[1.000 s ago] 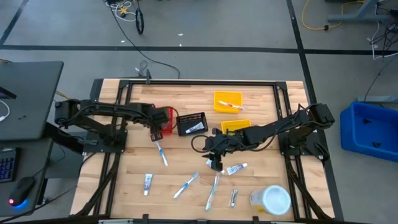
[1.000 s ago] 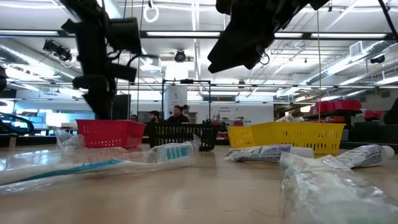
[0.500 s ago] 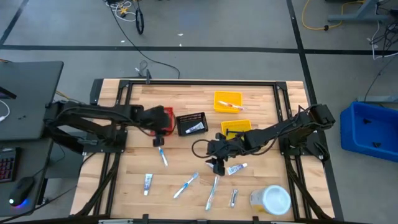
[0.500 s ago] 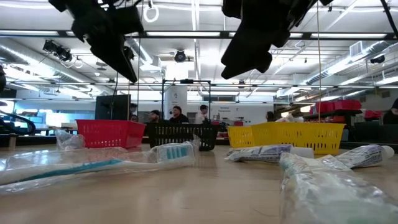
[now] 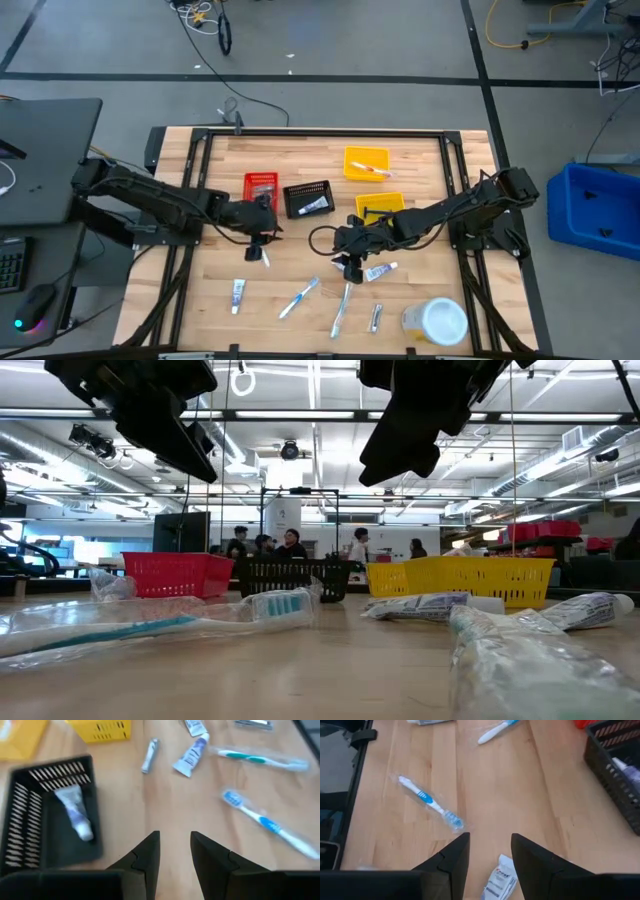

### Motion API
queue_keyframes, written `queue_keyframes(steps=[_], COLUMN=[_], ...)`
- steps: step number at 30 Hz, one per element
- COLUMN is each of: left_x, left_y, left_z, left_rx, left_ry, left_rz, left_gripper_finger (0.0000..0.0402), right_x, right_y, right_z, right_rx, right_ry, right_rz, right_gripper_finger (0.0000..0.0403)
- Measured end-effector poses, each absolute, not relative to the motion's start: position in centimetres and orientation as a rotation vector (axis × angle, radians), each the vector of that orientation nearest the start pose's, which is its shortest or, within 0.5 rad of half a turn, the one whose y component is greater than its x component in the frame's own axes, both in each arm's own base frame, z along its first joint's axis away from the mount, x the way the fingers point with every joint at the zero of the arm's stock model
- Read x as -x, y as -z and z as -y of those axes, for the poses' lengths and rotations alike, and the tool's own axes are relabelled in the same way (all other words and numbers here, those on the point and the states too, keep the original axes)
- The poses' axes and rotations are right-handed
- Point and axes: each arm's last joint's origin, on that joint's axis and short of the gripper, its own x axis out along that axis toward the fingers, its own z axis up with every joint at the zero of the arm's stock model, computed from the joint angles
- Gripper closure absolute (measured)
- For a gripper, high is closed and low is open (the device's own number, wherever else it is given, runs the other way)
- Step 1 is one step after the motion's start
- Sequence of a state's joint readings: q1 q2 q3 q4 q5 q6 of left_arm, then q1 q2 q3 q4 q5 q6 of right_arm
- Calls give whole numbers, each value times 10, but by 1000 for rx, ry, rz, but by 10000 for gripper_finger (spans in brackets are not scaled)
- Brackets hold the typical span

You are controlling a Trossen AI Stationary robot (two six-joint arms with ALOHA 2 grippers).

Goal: Pick & Place Travel size toiletries
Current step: Put the white toothpaste into the black bin

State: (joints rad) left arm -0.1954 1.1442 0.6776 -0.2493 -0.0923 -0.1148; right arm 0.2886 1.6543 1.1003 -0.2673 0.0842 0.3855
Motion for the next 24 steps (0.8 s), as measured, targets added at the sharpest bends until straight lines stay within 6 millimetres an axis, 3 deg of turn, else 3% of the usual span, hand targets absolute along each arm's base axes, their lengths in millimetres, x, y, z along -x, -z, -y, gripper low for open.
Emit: queue_keyframes(steps=[4,11,18,24], left_x=[-221,-210,-190,-185], left_y=[-220,-221,-219,-210], left_z=[54,89,128,144], left_rx=[54,-8,-212,-268], left_ry=[107,388,693,699], left_rz=[-741,-755,-726,-755], left_gripper_finger=[286,286,293,307], right_x=[-334,-334,-334,-334], right_y=[-218,-218,-218,-218], right_z=[-97,-97,-97,-97], right_rx=[-213,-204,-202,-203], right_ry=[-40,-44,-45,-46], right_rz=[-834,-833,-832,-831], right_gripper_finger=[250,237,242,257])
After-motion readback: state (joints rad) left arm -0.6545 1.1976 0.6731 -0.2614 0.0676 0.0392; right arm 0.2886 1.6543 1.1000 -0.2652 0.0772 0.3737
